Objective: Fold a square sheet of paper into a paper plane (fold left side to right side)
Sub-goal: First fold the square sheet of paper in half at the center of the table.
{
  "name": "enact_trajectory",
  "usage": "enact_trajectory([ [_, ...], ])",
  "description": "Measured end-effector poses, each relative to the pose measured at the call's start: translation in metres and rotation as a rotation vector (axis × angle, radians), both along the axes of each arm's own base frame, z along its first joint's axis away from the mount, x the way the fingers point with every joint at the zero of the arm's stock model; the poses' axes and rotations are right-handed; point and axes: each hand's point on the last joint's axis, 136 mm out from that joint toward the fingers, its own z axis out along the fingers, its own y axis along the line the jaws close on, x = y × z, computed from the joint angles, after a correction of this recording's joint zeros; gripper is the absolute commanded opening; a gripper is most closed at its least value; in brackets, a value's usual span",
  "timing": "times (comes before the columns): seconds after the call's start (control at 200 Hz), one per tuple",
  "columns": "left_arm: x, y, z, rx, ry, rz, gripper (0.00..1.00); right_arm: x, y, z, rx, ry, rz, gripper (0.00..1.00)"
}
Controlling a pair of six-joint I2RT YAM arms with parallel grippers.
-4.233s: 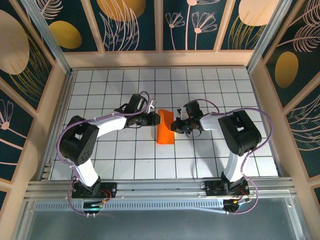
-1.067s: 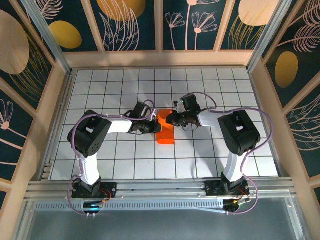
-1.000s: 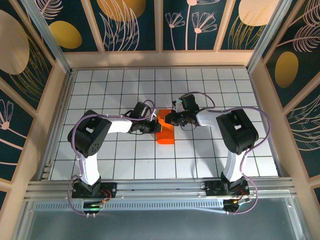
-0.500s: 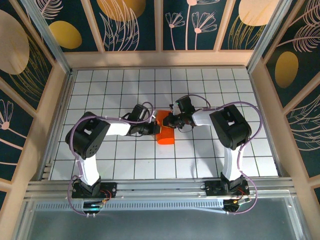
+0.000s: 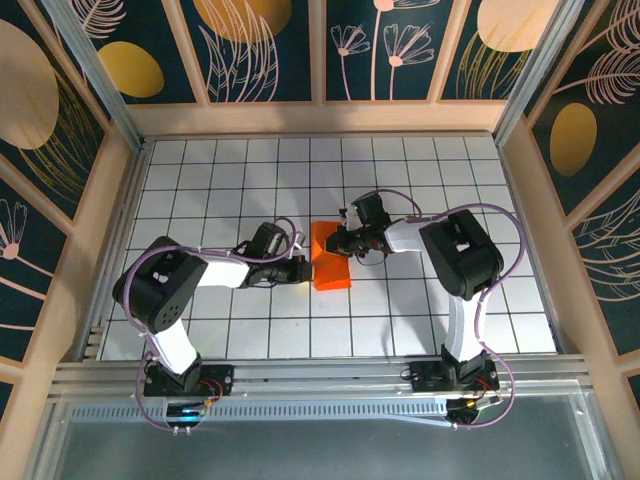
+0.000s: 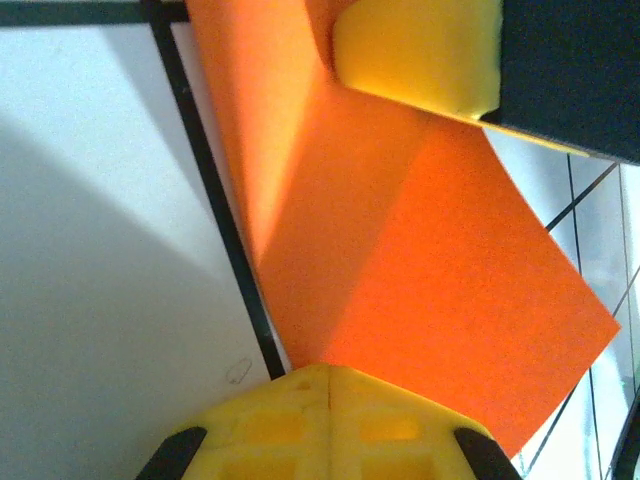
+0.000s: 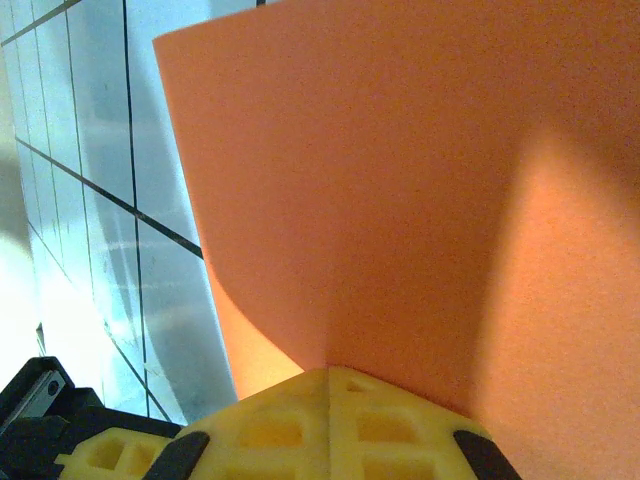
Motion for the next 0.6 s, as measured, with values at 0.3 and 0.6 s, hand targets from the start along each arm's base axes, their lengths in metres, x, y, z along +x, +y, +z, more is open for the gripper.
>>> enact_trajectory([
  [0.3, 0.02, -0.005, 0.028, -0.027, 0.011, 0.016, 0.03, 0.0, -0.001, 0.0, 0.002, -0.005, -0.002, 0.0],
  [0.6, 0.02, -0.024, 0.016, -0.032, 0.047, -0.032, 0.03, 0.0, -0.001, 0.0, 0.004, -0.009, -0.002, 0.0],
])
